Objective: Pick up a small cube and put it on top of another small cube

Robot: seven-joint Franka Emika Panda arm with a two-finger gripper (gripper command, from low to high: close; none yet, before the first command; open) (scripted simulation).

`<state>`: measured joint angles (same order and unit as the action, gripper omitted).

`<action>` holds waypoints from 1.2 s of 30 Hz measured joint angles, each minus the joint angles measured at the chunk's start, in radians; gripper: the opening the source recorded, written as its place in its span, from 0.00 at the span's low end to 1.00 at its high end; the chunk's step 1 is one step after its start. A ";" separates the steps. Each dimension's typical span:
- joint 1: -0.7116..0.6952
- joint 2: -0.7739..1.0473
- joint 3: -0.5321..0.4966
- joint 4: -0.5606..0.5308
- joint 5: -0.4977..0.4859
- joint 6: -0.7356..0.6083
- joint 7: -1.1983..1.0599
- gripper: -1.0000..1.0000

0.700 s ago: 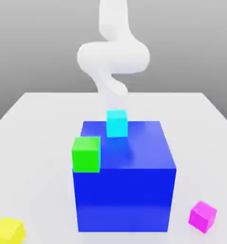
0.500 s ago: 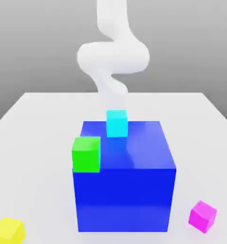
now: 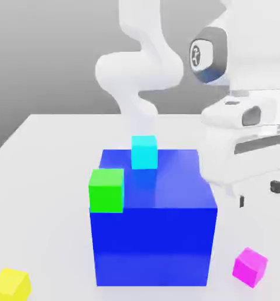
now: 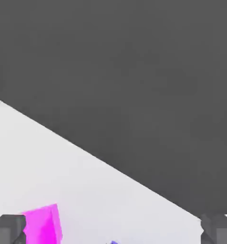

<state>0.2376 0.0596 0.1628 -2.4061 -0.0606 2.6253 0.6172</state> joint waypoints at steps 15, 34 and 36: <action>0.108 0.390 -0.042 0.010 -0.115 0.213 0.027 0.00; -0.156 -0.116 -0.110 0.059 -0.002 -0.290 0.185 0.00; -0.196 -0.188 -0.129 0.066 0.007 -0.376 0.270 0.00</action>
<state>0.0419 -0.1284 0.0334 -2.3406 -0.0532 2.2497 0.8868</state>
